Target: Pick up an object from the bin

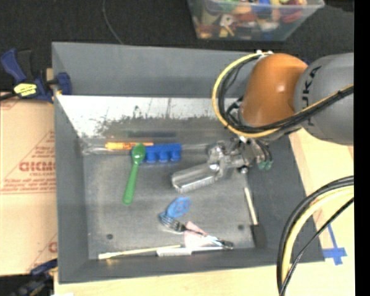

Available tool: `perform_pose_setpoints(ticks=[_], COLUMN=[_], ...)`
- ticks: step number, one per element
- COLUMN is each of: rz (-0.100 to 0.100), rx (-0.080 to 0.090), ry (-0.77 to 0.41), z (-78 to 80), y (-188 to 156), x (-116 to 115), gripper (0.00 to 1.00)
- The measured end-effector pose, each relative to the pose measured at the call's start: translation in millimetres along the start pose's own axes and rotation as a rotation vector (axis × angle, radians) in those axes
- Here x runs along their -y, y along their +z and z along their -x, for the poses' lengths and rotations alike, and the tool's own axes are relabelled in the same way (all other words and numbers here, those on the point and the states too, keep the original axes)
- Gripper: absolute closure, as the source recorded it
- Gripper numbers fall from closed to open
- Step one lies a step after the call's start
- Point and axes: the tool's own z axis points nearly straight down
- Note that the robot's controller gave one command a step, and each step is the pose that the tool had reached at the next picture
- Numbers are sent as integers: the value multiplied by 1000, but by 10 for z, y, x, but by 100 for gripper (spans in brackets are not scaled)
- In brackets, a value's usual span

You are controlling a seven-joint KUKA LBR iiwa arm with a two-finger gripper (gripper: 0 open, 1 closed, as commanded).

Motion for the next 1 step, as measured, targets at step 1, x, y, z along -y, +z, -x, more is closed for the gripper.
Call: perform_pose_setpoints(ticks=[1], rz=[-1], rx=[3], ry=[1], z=[8], y=[-186], x=[11], gripper=[100])
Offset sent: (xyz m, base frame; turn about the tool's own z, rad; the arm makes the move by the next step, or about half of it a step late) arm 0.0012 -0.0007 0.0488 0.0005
